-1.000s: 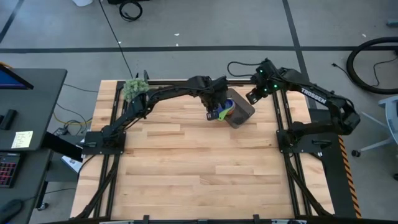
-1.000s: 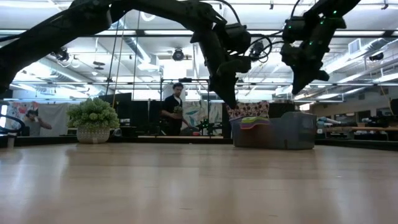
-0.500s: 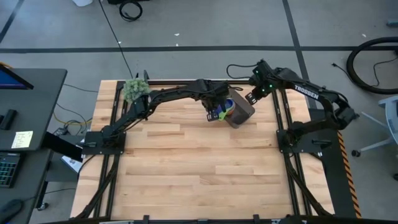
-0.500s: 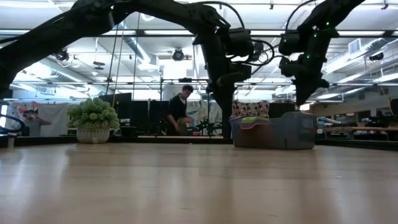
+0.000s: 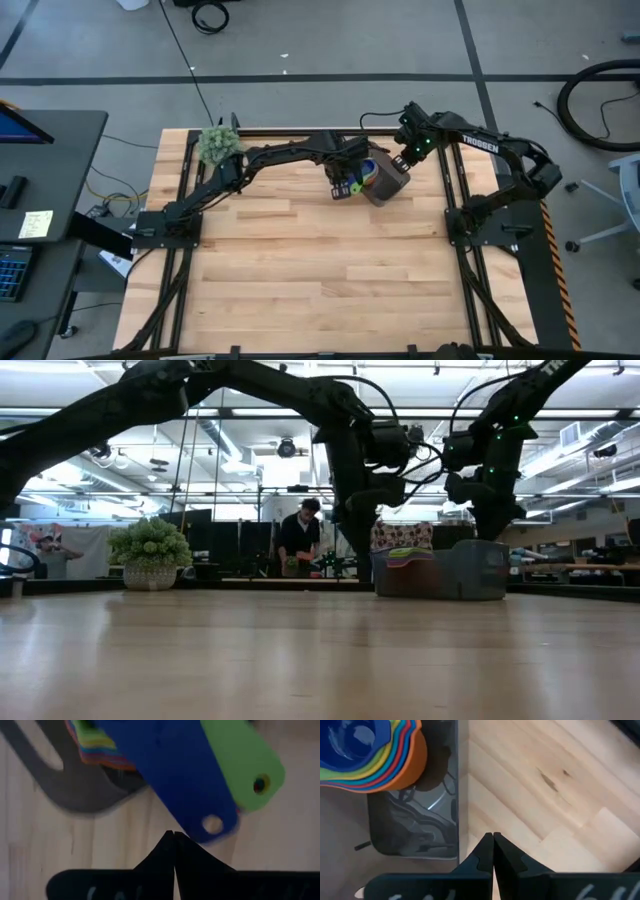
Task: Nest measuring cups in basket
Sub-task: Adjust the stack of measuring cups in the black bin
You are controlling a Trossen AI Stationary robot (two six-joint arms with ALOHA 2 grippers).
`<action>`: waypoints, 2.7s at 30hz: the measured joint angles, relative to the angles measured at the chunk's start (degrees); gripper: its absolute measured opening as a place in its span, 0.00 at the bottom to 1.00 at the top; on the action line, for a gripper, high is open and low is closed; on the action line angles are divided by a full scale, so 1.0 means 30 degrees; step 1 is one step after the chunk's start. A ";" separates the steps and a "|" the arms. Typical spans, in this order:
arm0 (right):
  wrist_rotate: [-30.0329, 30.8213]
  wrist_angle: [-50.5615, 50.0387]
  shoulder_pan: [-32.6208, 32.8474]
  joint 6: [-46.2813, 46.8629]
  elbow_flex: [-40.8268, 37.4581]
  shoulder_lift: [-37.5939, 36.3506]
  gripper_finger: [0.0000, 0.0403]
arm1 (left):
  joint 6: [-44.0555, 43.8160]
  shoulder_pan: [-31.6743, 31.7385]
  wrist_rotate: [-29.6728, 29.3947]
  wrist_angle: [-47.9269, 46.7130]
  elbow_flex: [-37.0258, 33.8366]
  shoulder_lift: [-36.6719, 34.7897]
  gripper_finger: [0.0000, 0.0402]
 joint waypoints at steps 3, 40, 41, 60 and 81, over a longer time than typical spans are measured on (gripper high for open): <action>-0.0336 -0.0077 0.0033 0.0000 -0.0007 0.0294 0.02 | 0.0054 -0.0010 0.0082 0.0125 0.0004 0.0076 0.00; -0.2321 0.0191 0.0797 0.0000 -0.0015 0.0750 0.02 | 0.0916 -0.0780 0.4471 0.4990 0.0011 0.0229 0.01; -0.2321 0.0211 0.0797 0.0000 -0.0015 0.0750 0.02 | 0.0915 -0.0761 0.4268 0.4839 0.0011 0.0215 0.01; -0.2436 0.0501 0.0805 -0.0001 -0.0015 0.0742 0.02 | 0.0923 -0.0528 0.0735 0.0067 0.0325 -0.0055 0.00; -0.2459 0.0637 0.0841 0.0000 -0.0015 0.0735 0.02 | 0.0927 0.0248 0.1053 0.0465 0.0259 0.1074 0.00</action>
